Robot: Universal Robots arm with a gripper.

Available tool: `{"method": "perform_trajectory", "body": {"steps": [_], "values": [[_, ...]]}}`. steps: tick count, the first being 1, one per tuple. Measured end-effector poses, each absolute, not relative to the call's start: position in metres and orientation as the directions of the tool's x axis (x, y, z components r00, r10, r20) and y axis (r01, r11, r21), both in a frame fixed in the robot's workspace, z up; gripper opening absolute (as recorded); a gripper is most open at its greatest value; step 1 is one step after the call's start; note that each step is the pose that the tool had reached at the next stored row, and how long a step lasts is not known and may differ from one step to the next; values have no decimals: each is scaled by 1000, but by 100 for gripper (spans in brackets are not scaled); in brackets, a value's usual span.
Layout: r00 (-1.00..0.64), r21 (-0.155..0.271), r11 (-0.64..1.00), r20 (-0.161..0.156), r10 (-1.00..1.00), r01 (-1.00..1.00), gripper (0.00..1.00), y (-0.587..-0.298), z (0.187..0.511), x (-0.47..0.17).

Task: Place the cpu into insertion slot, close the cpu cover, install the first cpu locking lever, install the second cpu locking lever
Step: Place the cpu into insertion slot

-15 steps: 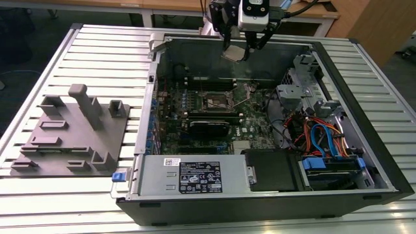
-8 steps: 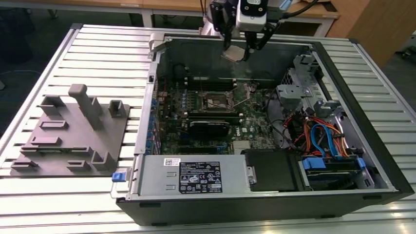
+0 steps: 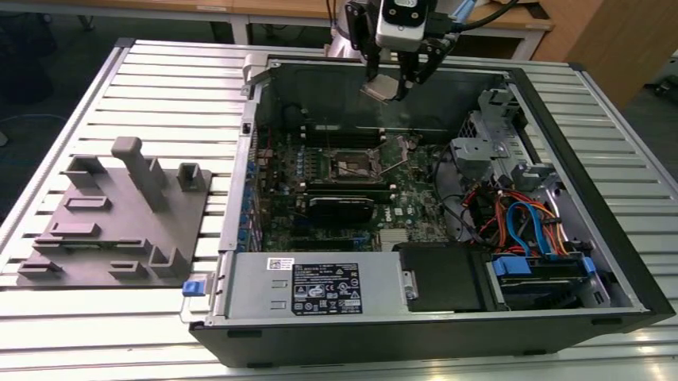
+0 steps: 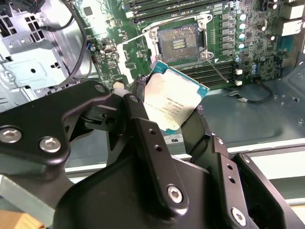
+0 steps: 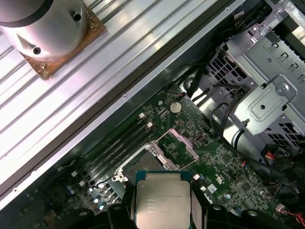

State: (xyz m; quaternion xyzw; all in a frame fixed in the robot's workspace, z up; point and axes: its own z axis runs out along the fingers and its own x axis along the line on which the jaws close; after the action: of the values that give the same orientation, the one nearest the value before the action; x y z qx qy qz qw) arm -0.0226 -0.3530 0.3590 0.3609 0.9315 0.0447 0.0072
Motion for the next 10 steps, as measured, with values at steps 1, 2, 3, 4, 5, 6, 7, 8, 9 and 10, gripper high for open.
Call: {"method": "perform_trajectory", "body": {"steps": [1, 2, 3, 4, 5, 6, 7, 8, 9, 10], "values": [[-739, 89, 735, 19, 673, 672, 55, -353, 359, -23], [-739, 89, 735, 19, 673, 672, 55, -353, 359, -23], [-739, 89, 735, 19, 673, 672, 55, -353, 359, -23], [-739, 89, 735, 19, 673, 672, 55, -353, 359, -23], [-739, 89, 735, 19, 673, 672, 55, -353, 359, -23], [-739, 89, 735, 19, 673, 672, 55, -353, 359, -23], [-739, 89, 735, 19, 673, 672, 55, -353, 359, -23], [-739, 89, 735, 19, 673, 672, 55, -353, 359, -23], [-739, 89, 735, 19, 673, 672, 55, -353, 359, -23], [-739, 89, 735, 19, 673, 672, 55, -353, 359, -23]]}}
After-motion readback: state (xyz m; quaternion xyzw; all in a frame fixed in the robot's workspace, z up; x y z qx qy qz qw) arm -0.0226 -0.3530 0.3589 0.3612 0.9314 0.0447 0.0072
